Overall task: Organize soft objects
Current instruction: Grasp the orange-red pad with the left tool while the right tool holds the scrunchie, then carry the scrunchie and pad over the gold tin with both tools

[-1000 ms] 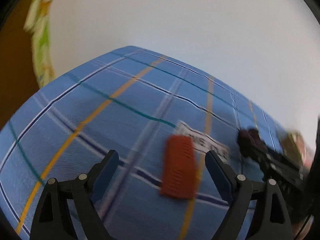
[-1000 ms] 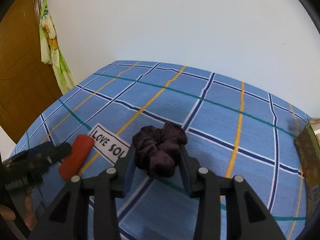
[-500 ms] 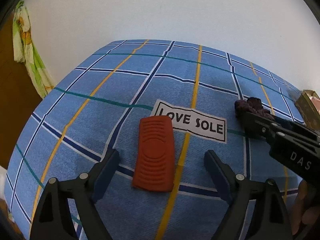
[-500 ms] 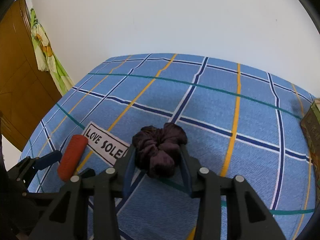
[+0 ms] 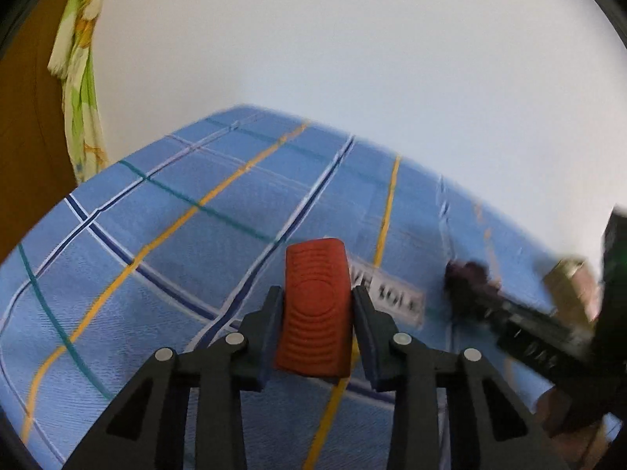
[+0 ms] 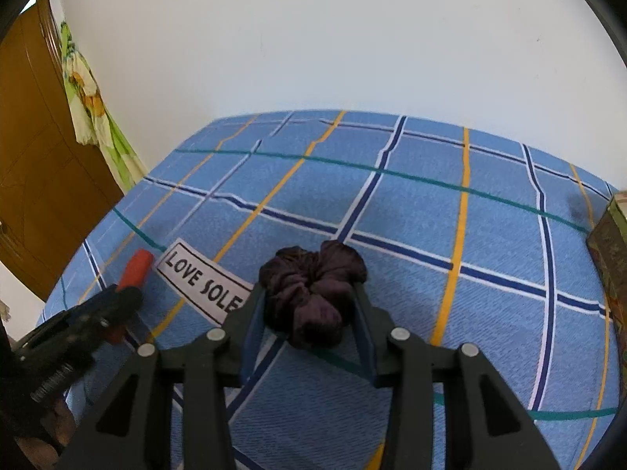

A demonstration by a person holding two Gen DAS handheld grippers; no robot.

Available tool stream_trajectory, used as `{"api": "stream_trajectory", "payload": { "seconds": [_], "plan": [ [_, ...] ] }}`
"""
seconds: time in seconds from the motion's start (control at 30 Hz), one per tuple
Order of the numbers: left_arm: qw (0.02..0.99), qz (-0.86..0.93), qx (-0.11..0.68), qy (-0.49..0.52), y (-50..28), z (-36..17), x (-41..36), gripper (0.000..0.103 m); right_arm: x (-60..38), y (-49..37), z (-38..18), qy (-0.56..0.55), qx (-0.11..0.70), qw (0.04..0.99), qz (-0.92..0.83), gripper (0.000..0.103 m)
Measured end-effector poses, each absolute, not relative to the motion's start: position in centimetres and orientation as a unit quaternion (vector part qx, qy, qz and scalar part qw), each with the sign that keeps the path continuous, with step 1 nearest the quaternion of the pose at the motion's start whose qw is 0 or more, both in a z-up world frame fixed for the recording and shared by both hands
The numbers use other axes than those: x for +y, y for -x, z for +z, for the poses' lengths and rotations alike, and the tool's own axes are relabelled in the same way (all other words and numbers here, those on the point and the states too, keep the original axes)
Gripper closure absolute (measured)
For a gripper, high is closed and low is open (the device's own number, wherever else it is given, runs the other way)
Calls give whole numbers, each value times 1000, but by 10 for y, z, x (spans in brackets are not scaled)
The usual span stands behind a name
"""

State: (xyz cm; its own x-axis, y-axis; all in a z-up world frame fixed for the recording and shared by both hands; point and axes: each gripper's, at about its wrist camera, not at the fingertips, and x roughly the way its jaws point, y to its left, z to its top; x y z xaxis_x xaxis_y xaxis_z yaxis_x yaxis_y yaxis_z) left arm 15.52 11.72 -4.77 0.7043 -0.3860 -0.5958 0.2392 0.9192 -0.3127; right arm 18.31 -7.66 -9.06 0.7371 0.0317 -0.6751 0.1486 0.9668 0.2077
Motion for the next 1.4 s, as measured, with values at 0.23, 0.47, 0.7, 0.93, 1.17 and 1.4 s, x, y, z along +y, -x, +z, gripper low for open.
{"api": "stream_trajectory", "payload": {
  "seconds": [0.23,0.47,0.7,0.93,1.17,1.4],
  "plan": [
    [949,-167,252,95,-134,-25,105,66,-67,-160,-67,-80,274,957,-46,62],
    [963,-165,205,61,-118,-11,92,65,-64,-131,-46,-49,187,978,-76,62],
    [965,-176,190,48,-110,-3,73,65,-69,-97,-36,-40,145,985,-86,62],
    [964,-182,188,41,-101,0,52,65,-84,-73,-34,-45,132,986,-92,62],
    [963,-195,179,46,-92,9,33,65,-97,-51,-31,-47,118,987,-100,62],
    [962,-207,173,44,-88,14,15,65,-107,-32,-28,-52,112,986,-109,62]
  ]
}}
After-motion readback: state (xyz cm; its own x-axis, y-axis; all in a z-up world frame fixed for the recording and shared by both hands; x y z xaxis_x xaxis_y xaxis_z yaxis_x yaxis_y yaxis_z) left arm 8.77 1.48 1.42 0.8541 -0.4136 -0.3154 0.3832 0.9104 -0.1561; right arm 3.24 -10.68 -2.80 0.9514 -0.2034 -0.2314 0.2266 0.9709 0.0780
